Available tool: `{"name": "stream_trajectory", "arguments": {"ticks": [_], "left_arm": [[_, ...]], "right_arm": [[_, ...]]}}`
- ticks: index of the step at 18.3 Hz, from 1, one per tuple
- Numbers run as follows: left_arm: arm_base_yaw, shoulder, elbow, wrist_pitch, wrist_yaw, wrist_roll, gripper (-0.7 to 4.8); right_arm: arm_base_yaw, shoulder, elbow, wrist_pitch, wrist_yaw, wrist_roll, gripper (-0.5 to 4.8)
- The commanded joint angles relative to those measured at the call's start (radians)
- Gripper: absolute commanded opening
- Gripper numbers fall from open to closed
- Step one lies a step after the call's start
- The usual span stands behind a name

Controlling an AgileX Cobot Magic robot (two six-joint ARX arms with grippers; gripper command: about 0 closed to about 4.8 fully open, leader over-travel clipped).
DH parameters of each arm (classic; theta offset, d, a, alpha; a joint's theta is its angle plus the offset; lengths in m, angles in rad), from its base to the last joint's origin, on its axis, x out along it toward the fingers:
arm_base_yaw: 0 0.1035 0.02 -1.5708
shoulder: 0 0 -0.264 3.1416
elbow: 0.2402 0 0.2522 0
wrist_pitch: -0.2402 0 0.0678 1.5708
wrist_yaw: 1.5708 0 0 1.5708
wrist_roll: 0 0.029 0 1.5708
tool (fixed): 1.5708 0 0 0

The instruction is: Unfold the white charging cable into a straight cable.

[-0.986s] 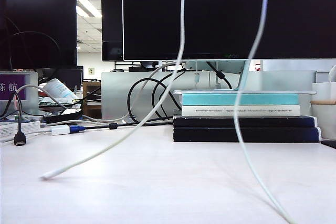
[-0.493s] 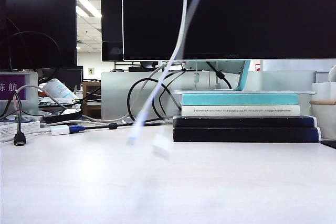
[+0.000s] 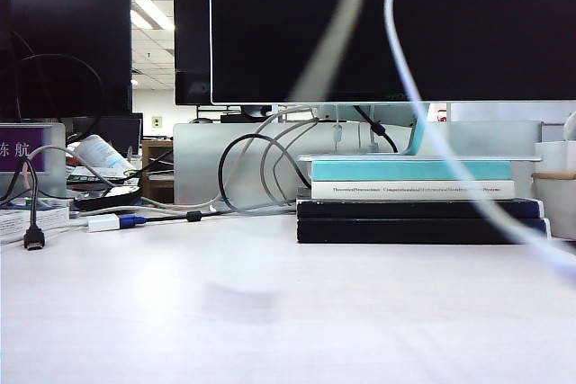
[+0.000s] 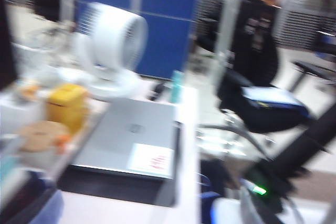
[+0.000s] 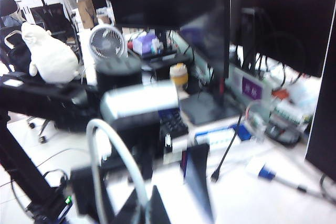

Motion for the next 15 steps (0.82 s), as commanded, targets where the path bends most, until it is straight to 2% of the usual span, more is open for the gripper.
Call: {"name": "stream_trajectory", "arguments": {"ticks": [1, 3, 4, 5, 8, 9, 10, 15], "left_arm": [[-0.003, 0.004, 0.003, -0.031, -0.027, 0.016, 4.79], [0.036, -0.006, 0.003, -0.130, -0.243, 0.098, 4.79], [0.081, -0.009, 0.003, -0.223, -0.377, 0.186, 4.79], [0.118, -0.009, 0.003, -0.298, -0.417, 0.212, 4.79], [0.178, -0.011, 0.003, -0.375, -0.473, 0.207, 4.79], [0.179, -0.011, 0.003, -0.392, -0.475, 0.200, 4.79], [0.179, -0.011, 0.003, -0.395, -0.475, 0.201, 4.79], [0.179, -0.023, 0.003, -0.421, -0.468, 0.218, 4.79]], "right_arm": [[0.000, -0.004, 0.006, 0.023, 0.005, -0.003, -0.06], [-0.001, -0.006, 0.006, -0.032, 0.078, -0.059, -0.06], [0.000, -0.007, 0.006, -0.095, 0.172, -0.130, -0.06], [0.000, -0.005, 0.006, -0.161, 0.267, -0.194, -0.06], [0.000, 0.011, 0.006, -0.233, 0.364, -0.216, -0.06], [-0.001, 0.028, 0.006, -0.283, 0.433, -0.260, -0.06], [0.000, 0.049, 0.005, -0.338, 0.549, -0.304, -0.06], [0.001, 0.151, 0.004, -0.445, 0.566, -0.320, -0.06]]}}
